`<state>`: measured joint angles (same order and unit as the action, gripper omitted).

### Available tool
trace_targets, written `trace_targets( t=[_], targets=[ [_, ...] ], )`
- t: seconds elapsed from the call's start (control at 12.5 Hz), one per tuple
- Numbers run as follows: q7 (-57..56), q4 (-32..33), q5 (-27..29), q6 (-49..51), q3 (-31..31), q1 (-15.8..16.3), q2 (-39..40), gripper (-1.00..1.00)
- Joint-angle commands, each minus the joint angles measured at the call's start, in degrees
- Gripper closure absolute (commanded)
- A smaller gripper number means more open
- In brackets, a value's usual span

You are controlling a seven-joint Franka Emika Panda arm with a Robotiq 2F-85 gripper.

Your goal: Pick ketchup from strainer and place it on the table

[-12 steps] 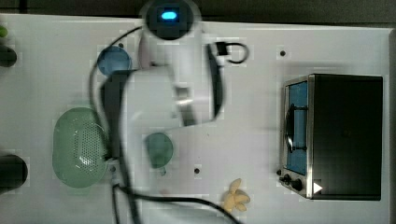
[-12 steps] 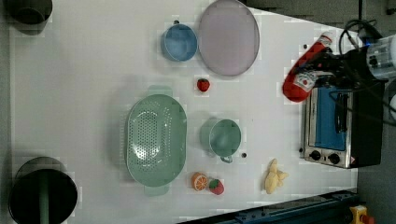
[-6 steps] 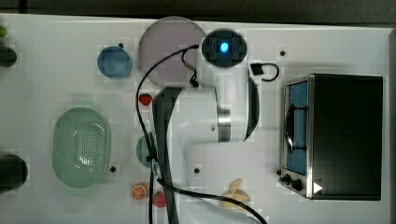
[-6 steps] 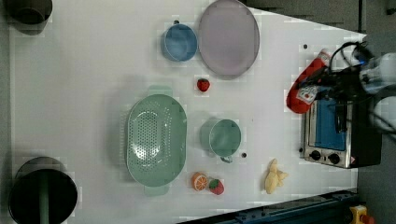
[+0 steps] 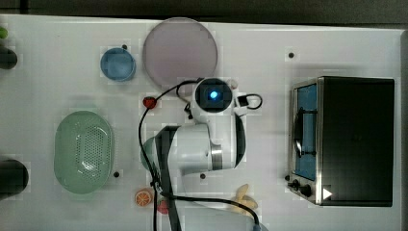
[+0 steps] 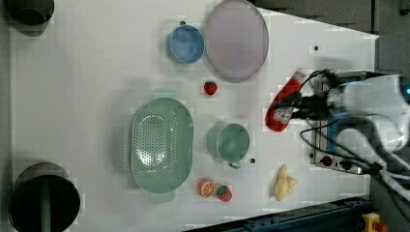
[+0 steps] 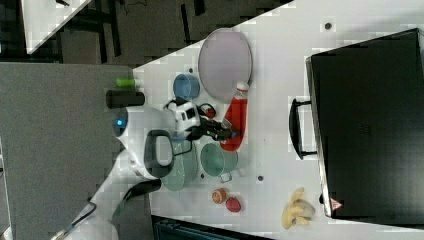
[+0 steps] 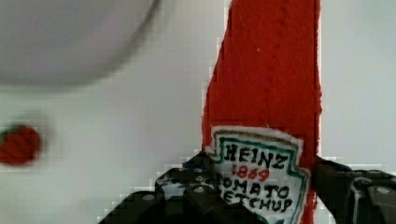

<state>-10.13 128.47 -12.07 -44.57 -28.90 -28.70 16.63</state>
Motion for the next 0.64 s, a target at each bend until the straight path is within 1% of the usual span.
trace_targets(
  t=[0.08, 0.16, 0.24, 0.48, 0.64],
  targets=[
    [-2.5, 1.9, -4.2, -2.2, 0.9, 0.4, 1.0, -0.65],
    [-2.5, 1.9, -4.9, -2.7, 1.0, 0.4, 1.3, -0.87],
    [-2.5, 1.3, -4.9, -2.8, 1.0, 0.3, 0.9, -1.0],
    [-2.5, -3.5, -4.8, -2.1, 0.8, 0.3, -3.8, -1.0],
    [-2.4, -8.0, -4.2, 2.6, 0.5, 0.4, -8.1, -1.0]
  ],
)
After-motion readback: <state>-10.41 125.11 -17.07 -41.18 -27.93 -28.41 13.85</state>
